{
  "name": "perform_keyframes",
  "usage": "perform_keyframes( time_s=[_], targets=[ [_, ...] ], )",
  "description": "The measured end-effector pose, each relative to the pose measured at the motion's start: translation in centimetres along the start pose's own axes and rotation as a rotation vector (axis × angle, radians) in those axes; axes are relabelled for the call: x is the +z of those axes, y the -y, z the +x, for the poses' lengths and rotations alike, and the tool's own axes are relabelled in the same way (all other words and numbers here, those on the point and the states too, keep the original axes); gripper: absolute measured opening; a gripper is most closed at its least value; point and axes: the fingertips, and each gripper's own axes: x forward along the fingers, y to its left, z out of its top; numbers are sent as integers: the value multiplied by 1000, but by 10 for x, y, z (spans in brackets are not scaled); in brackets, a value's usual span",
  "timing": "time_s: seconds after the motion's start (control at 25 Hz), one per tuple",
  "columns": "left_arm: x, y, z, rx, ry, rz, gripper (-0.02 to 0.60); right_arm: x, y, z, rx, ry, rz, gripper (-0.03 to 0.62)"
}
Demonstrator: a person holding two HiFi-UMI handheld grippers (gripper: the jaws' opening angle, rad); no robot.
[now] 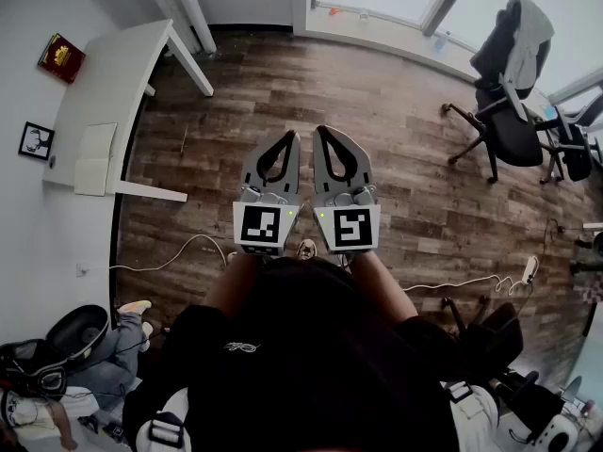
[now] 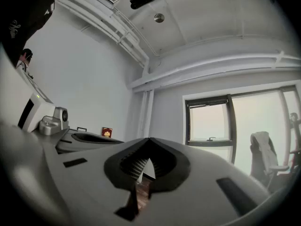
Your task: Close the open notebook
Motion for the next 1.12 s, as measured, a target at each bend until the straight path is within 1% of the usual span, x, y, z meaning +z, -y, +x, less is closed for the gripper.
perform_keyframes(
  time_s=[0.16,0.2,0.28,0.32,0.4,0.48,0.52,0.6,0.68,0.8,0.88,0.96,1.04,1.12],
  targets=[
    [2,6,1,4,-10,-29,3,-3,8,-4,-10,-28,2,21],
    [1,5,3,9,-19,-32,3,-6,9,-2,-8,-39,2,21],
    [-12,0,4,21,-63,-40,3,-15,8,2,6,-62,16,21],
    [-22,-3,3,21,-91,-47,3,-21,5,4,22,-71,34,21],
    [-39,-7,2,7,-142,-63,3,-36,-6,10,85,-84,83,21],
    [-52,-17,0,10,-179,-57,3,-50,-18,21,148,-99,95,23],
    [-56,-24,-4,24,-190,-62,3,-53,-23,26,158,-110,89,23],
    [-60,-46,-15,66,-201,-103,3,-57,-39,36,176,-136,87,23],
    [-64,-70,-26,108,-214,-120,3,-59,-62,48,225,-148,100,23],
    [-67,-97,-37,155,-211,-105,3,-64,-94,68,315,-156,154,23],
    [-76,-109,-50,180,-223,-94,3,-71,-115,76,369,-164,187,23],
    [-84,-121,-64,220,-242,-99,3,-77,-134,81,423,-159,190,23],
    [-85,-136,-80,293,-240,-113,3,-78,-154,84,482,-152,184,23],
    [-84,-157,-101,384,-222,-123,3,-78,-181,90,543,-148,188,23]
  ],
)
